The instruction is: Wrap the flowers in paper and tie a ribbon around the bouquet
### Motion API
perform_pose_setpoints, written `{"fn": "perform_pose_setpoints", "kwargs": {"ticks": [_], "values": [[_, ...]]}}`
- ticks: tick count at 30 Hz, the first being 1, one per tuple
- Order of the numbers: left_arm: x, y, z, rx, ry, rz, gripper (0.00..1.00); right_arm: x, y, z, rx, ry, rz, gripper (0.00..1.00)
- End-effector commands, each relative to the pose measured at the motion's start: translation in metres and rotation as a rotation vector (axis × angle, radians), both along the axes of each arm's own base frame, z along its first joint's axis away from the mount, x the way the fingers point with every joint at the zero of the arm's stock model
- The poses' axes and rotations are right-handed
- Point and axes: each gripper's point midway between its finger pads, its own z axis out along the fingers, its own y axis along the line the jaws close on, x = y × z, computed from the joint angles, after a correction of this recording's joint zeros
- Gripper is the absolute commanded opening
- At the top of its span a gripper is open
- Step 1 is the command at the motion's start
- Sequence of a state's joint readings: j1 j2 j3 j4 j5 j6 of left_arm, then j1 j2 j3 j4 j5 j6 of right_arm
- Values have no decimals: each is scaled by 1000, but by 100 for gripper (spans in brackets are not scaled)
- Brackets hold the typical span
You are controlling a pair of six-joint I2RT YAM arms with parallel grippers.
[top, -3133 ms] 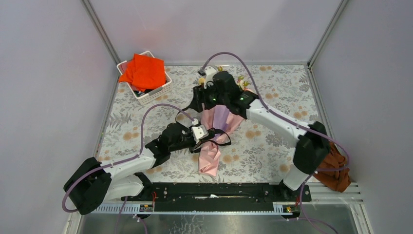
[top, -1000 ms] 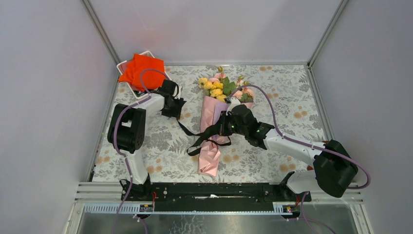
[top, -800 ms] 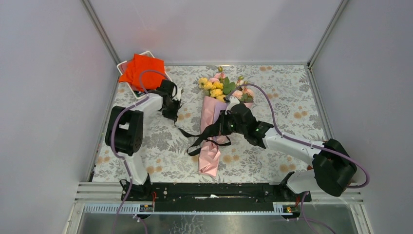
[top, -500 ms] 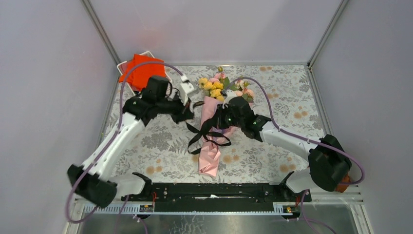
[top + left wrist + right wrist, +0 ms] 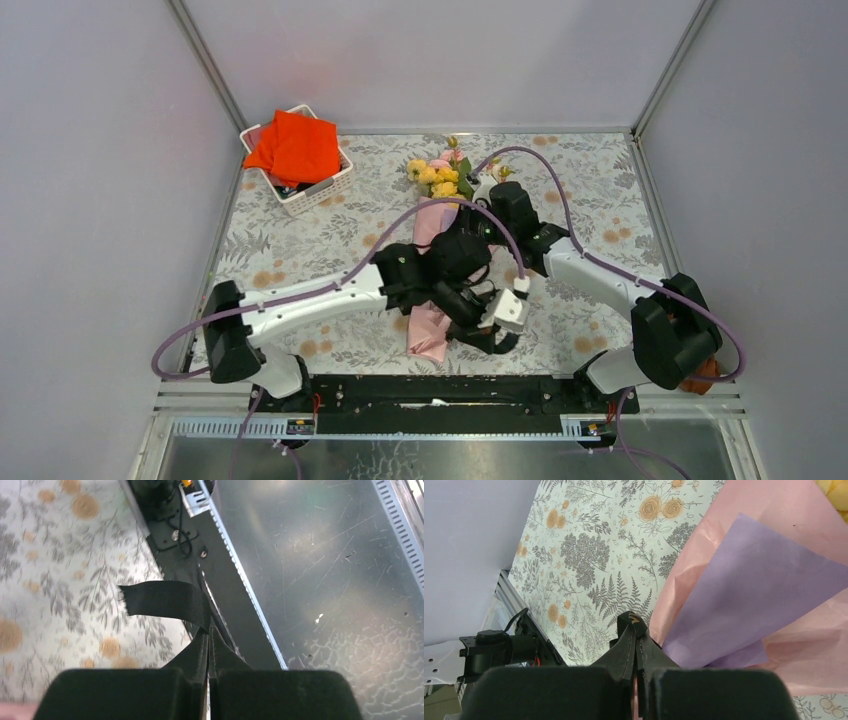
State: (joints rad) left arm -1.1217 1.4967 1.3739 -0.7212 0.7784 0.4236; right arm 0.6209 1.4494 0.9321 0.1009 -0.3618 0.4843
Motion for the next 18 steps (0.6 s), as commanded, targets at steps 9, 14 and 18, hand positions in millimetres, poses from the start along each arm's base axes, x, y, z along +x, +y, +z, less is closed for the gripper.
{"fn": "perform_pose_setpoints", "kwargs": {"ticks": [9, 14, 18], "values": [[-8, -98, 20, -365, -112, -37, 0, -1, 1, 37, -1, -117, 115, 0], [-9, -82, -16, -319, -157, -58, 0, -6, 1, 31, -1, -109, 132, 0], [-3, -74, -16, -334, -246, -64, 34, -8, 4, 30, 11, -96, 154, 0]]}}
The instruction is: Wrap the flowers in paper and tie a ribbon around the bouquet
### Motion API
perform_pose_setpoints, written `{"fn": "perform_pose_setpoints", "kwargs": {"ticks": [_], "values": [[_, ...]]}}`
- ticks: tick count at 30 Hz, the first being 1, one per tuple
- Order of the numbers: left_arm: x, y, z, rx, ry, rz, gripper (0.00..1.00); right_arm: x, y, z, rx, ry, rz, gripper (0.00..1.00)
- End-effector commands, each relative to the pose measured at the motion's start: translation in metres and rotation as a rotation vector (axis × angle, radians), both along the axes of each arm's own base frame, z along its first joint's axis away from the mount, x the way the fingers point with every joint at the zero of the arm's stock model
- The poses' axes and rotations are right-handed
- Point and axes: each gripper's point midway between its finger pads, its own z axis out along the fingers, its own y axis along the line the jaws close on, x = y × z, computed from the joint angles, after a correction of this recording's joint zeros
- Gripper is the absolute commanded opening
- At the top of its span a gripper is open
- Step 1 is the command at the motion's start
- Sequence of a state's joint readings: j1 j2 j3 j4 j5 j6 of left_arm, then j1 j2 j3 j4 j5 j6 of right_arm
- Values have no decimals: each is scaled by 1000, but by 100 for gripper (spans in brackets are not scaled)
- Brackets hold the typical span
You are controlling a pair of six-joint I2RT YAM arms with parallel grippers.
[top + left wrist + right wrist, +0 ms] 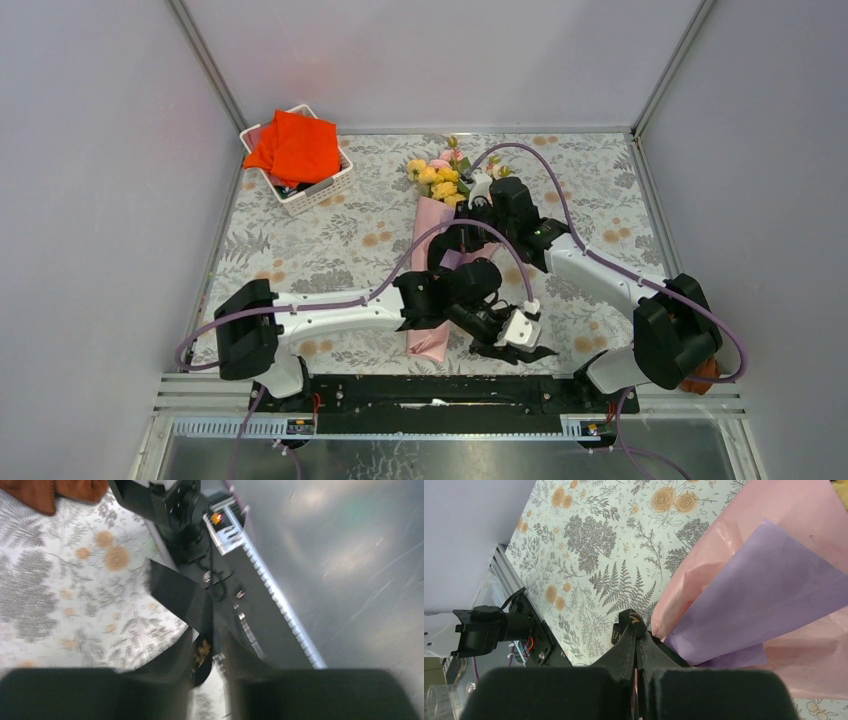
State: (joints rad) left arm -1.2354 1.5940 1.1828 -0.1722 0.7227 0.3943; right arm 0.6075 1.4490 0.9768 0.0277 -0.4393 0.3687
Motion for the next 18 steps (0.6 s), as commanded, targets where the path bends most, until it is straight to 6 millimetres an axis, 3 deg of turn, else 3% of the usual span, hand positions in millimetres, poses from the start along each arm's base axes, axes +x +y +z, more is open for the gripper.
{"fn": "perform_pose_setpoints", "kwargs": {"ticks": [1, 3, 8, 9, 11, 13, 15, 17, 18], "values": [[12, -2, 29, -130, -162, -1, 48, -2, 7, 23, 48, -47, 52, 0], [14, 9, 39, -131, -219, -5, 57, -2, 7, 23, 51, -46, 51, 0], [25, 56, 55, -53, -253, 78, 62, -5, 15, 25, 65, -65, 76, 0], [31, 67, 65, -68, -239, 127, 62, -5, 17, 24, 61, -66, 78, 0], [66, 89, 78, -92, -150, 311, 50, -10, 23, 22, 56, -61, 91, 0], [111, 118, 87, -135, -47, 522, 29, -13, 27, 20, 54, -51, 86, 0], [155, 153, 83, -165, 0, 734, 15, -12, 30, 20, 57, -30, 42, 0], [187, 186, 62, -162, -9, 950, 16, -9, 30, 19, 74, 23, -49, 0], [194, 197, 49, -157, -21, 1021, 23, -8, 30, 16, 79, 52, -94, 0]]}}
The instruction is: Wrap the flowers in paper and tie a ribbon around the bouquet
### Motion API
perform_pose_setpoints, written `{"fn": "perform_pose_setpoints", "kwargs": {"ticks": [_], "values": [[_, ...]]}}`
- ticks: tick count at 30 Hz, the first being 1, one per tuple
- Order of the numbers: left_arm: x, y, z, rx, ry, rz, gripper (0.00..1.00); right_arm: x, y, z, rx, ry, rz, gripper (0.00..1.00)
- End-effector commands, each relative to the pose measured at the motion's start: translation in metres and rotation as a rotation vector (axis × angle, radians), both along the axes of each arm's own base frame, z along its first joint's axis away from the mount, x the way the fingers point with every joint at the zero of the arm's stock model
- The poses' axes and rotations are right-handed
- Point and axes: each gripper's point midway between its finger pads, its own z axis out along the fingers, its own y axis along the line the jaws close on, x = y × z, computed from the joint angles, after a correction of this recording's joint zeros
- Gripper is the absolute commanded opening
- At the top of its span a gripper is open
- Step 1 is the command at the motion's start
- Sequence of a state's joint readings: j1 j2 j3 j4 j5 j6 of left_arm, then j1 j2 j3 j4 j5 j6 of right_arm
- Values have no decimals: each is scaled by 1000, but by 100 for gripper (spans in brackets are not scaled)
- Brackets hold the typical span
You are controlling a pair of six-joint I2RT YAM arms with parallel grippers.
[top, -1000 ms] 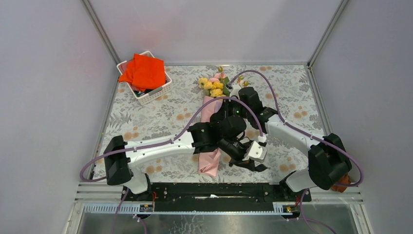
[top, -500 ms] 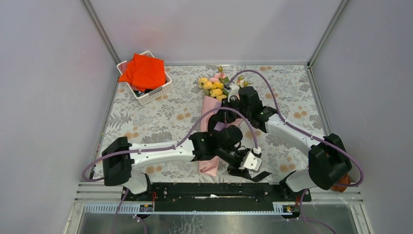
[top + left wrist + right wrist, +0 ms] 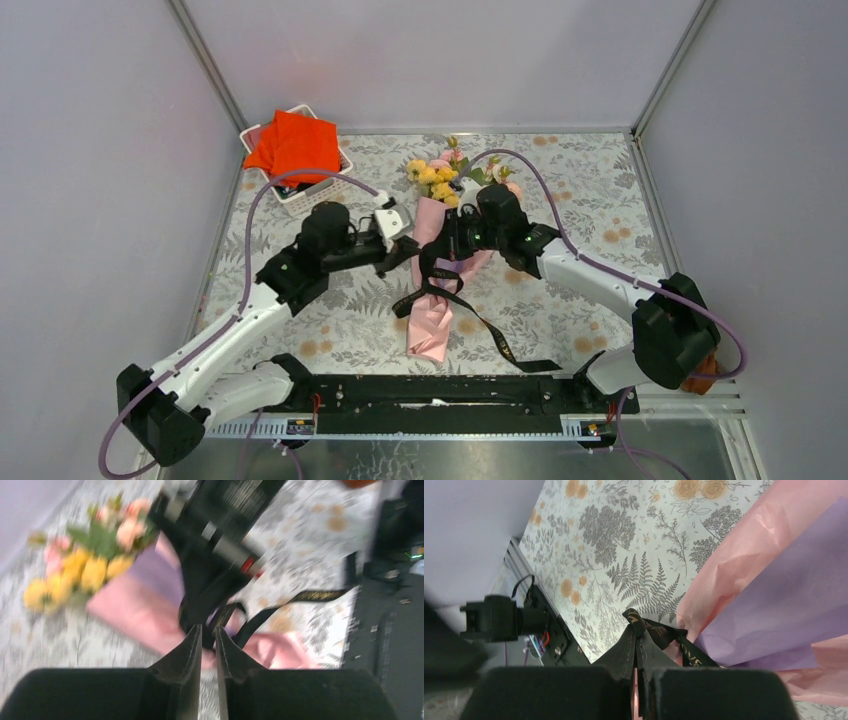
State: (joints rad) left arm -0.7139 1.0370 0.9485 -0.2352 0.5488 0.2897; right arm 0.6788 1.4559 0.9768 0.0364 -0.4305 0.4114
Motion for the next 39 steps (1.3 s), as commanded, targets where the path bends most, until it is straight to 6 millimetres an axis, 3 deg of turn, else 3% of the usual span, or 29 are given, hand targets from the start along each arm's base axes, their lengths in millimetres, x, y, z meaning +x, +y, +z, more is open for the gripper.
{"fn": "perform_pose_setpoints", "kwargs": {"ticks": [1, 3, 5, 9, 12, 16, 21, 28, 32, 33, 34, 39], "values": [[38, 44, -46, -55, 108, 348, 35, 13, 11, 15, 64, 39, -171, 0], [37, 42, -58, -111, 133, 365, 52, 10, 16, 14, 60, 48, -201, 0], [34, 35, -67, -165, 174, 357, 60, 9, 20, 13, 69, 59, -223, 0], [30, 22, -79, -181, 147, 336, 63, 11, 19, 16, 94, 56, -273, 0], [39, 22, -88, -186, 159, 399, 63, 9, 22, 20, 116, 55, -274, 0], [50, 22, -92, -208, 158, 450, 57, 6, 25, 24, 130, 63, -261, 0], [41, 11, -104, -222, 220, 430, 53, 6, 25, 29, 131, 52, -260, 0], [48, 4, -97, -234, 184, 418, 32, -1, 30, 24, 140, 79, -213, 0], [48, 4, -103, -210, 192, 421, 7, -9, 34, 25, 146, 84, -158, 0], [46, 3, -105, -207, 200, 416, 0, -11, 34, 25, 144, 81, -143, 2], [44, 3, -107, -204, 212, 409, 0, -12, 32, 25, 132, 75, -132, 5], [43, 8, -113, -201, 262, 437, 0, 0, 0, 32, 12, -77, -81, 40]]}}
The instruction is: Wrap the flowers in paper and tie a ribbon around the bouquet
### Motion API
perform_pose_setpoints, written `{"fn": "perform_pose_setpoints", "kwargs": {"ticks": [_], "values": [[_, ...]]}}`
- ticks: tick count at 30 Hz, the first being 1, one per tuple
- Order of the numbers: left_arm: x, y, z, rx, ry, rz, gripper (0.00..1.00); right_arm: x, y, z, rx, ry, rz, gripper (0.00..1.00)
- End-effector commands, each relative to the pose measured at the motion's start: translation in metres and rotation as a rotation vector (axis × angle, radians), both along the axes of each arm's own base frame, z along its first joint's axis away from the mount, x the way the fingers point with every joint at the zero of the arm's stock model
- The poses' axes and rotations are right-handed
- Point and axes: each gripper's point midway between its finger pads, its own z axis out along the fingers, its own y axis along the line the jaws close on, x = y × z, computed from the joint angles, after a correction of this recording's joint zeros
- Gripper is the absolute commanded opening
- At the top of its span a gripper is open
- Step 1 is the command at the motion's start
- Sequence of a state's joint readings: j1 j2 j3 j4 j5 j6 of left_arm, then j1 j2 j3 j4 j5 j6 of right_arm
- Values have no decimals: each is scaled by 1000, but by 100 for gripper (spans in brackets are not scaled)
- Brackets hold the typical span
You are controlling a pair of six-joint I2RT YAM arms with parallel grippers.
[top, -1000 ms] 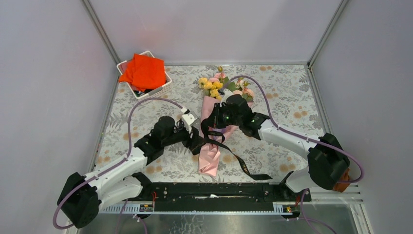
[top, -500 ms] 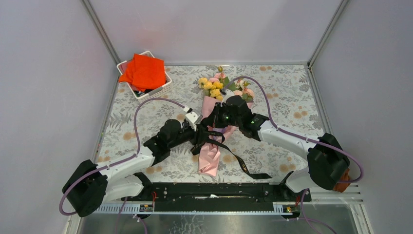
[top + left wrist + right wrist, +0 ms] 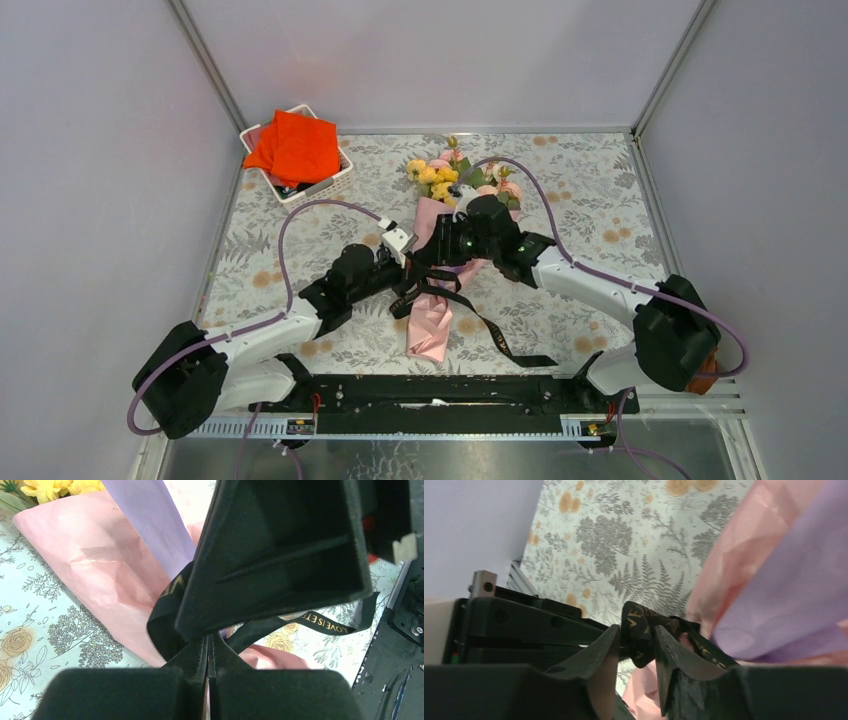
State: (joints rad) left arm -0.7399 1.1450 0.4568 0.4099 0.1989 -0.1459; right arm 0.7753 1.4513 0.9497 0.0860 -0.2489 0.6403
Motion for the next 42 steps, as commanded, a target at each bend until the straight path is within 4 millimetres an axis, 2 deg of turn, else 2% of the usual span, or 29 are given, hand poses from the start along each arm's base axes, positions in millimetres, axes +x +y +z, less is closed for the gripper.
{"fn": "perform_pose_setpoints", "kwargs": {"ticks": [1, 4, 7, 9, 13, 16, 17, 20, 22, 25, 27, 29, 30, 32, 34, 39, 42], "values": [[7, -1, 17, -60, -22, 28, 0, 6, -30, 25, -81, -182, 115, 44], [6, -2, 23, -79, -38, 17, 0, 7, -56, -8, -232, -188, 168, 48], [6, -2, 22, -75, -42, 12, 0, 1, -65, -32, -328, -185, 261, 48], [5, -1, 17, -60, -47, 8, 0, 2, -63, -34, -332, -193, 288, 43], [4, 0, 8, -24, -88, -22, 0, 9, -41, -22, -209, -226, 279, 38], [16, 7, 7, 15, -132, 36, 43, 19, -40, -22, -222, -203, 228, 39], [21, 9, 9, 18, -136, 58, 51, 19, -42, -23, -230, -191, 218, 40], [21, 5, 9, -6, -91, 56, 60, 12, -45, -25, -229, -180, 233, 44], [20, -1, 6, -33, -43, 54, 63, 8, -50, -35, -248, -181, 246, 47], [22, -4, -7, -31, 22, 69, 63, 4, -51, -48, -280, -161, 287, 51], [18, -7, -10, -15, 20, 32, 56, 4, -50, -53, -295, -147, 316, 51], [10, -12, -4, 17, -64, -70, 48, 5, -51, -58, -314, -140, 331, 51], [-1, -17, 2, 31, -135, -166, 43, 5, -51, -60, -313, -136, 337, 50], [-9, -18, 9, 80, -278, -276, 33, 1, -49, -60, -291, -121, 358, 44], [-15, -19, 9, 147, -373, -374, 28, -3, -48, -59, -275, -105, 378, 39], [-33, -15, -20, 326, -457, -614, 26, -12, -46, -55, -242, -65, 409, 18], [-29, -15, -26, 368, -541, -653, 27, -17, -43, -44, -202, -68, 420, 9]]}}
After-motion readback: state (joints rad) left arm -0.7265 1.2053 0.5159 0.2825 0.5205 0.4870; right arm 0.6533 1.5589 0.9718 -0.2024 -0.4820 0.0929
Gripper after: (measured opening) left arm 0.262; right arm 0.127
